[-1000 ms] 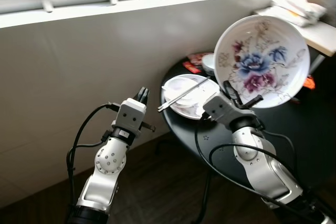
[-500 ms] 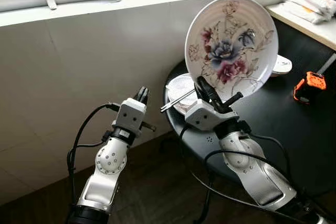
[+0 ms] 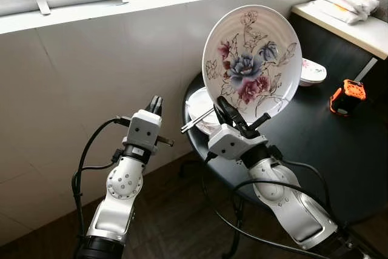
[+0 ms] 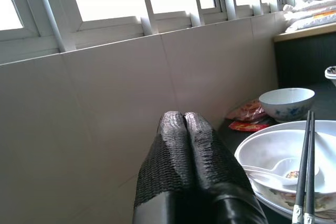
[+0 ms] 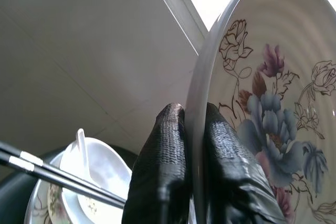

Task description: Kitchen organization

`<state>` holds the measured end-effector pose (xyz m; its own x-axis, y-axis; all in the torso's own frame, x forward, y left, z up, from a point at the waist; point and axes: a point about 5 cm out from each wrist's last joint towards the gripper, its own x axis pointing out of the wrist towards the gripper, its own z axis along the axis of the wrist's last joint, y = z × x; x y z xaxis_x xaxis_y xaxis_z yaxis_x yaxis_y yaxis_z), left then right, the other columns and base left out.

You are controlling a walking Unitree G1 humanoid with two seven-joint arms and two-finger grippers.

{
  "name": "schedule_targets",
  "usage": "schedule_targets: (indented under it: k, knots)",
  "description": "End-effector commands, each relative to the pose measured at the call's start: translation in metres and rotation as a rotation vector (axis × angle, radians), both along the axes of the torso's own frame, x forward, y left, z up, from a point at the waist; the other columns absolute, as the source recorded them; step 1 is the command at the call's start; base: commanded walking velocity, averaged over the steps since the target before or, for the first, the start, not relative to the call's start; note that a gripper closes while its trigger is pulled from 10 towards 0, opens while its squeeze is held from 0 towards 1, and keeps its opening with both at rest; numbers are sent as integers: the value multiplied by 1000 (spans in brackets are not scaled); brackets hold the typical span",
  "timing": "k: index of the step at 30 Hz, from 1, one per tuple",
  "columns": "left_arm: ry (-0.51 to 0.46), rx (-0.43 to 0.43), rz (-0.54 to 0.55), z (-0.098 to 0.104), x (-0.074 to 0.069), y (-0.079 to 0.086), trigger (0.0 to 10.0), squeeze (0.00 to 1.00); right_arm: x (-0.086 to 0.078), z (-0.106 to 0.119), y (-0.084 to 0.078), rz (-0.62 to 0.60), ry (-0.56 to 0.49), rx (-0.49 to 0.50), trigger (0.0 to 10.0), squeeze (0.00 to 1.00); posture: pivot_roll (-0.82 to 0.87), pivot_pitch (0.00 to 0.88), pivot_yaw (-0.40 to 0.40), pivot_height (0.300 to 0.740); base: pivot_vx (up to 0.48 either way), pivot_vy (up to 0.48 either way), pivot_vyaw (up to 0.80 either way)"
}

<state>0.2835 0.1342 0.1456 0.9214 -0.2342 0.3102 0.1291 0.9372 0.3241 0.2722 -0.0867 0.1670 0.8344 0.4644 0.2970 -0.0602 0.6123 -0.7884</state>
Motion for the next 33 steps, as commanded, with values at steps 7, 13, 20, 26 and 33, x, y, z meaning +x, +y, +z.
schedule_targets:
  k: [7,13,20,26,33]
  knots:
    - [2,12,5,-1,1,-2,10000,0,0,4,-2,29,-16,4,0,0,-38,0,-94,740,0,0,800]
    - [9,11,25,-2,1,2,10000,0,0,3,-1,42,-6,12,0,0,-36,0,-96,740,0,0,800]
    - [19,13,29,-3,2,2,10000,0,1,3,-3,42,3,28,0,0,-39,0,-95,740,0,113,800]
    - [19,23,25,-3,3,1,10000,0,2,4,-4,41,9,46,0,0,-39,0,-95,740,0,464,800]
    - [10,35,26,-3,3,0,10000,0,3,3,-3,48,27,69,0,0,-37,0,-95,740,0,42,800]
